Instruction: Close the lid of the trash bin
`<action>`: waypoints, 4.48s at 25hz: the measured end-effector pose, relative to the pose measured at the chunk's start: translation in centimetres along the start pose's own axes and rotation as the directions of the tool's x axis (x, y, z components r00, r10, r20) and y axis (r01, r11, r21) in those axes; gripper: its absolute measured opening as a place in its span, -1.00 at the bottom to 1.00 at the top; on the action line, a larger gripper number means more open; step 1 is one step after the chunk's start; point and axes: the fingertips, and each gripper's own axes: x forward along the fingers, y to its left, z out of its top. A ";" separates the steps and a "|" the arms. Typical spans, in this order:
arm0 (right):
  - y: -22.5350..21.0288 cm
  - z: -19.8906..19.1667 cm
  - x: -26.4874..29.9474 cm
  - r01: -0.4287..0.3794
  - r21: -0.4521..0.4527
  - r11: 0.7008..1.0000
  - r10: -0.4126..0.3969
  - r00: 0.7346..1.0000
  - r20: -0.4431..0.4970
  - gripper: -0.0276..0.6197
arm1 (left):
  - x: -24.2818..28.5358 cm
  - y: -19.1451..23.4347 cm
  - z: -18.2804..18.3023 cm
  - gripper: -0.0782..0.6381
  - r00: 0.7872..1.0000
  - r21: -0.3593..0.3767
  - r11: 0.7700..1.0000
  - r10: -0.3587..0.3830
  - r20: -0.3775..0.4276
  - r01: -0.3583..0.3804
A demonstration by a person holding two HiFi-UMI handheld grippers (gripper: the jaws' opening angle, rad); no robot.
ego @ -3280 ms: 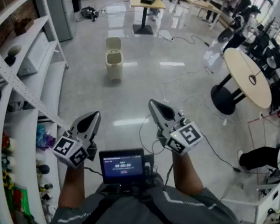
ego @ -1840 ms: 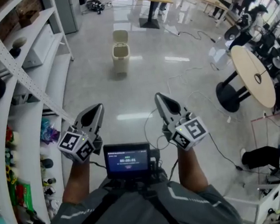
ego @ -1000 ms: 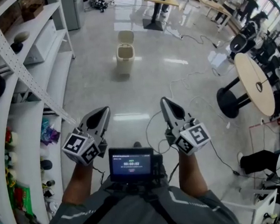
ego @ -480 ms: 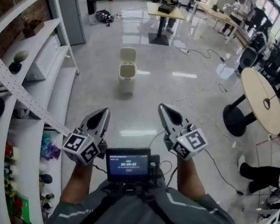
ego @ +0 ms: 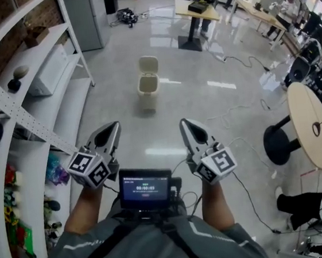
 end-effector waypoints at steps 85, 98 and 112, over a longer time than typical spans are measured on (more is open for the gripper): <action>-46.4 -4.4 60.1 0.104 -0.030 0.994 -0.107 0.985 -0.138 -0.91 | 56.9 49.7 9.5 -0.78 0.996 -0.092 0.992 -0.084 0.001 0.084; -49.9 -7.8 66.4 0.085 -0.009 0.996 -0.086 0.980 -0.181 -0.91 | 62.7 54.4 6.7 -0.78 0.993 -0.127 0.987 -0.106 -0.049 0.099; -57.1 -15.8 67.9 0.087 0.123 0.989 -0.044 0.947 -0.317 -0.91 | 69.7 57.6 -0.9 -0.77 0.979 -0.147 0.989 -0.012 -0.201 -0.018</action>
